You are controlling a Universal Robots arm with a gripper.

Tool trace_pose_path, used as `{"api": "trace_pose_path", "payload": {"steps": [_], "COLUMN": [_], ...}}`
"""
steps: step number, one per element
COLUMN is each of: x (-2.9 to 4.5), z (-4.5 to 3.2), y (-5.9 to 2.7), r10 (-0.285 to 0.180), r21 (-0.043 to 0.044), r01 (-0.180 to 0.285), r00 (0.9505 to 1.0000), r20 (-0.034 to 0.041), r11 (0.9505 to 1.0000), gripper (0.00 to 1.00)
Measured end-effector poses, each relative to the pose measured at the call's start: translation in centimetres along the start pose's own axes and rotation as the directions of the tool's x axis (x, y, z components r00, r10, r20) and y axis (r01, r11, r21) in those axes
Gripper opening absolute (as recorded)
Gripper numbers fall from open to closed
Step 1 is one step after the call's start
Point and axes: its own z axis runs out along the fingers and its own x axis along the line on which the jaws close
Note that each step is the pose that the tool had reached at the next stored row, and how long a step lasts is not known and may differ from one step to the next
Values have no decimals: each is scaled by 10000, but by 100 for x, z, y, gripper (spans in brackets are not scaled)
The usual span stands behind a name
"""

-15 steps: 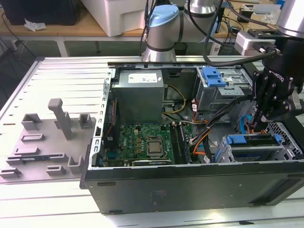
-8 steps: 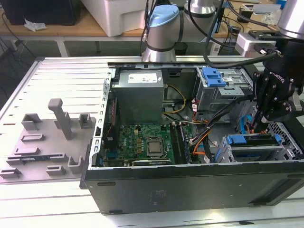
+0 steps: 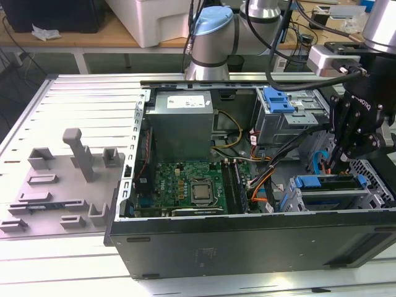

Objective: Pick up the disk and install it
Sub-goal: 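Insert the second disk wire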

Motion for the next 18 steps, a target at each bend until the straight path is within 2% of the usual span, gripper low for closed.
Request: {"api": "trace_pose_path", "payload": {"steps": [18], "x": [-3], "z": [44], "y": [-8], "r10": [-52], "r21": [-42], "r01": [52], "r00": [10000], "r20": [22], "r11": [10000], "gripper": [16]}}
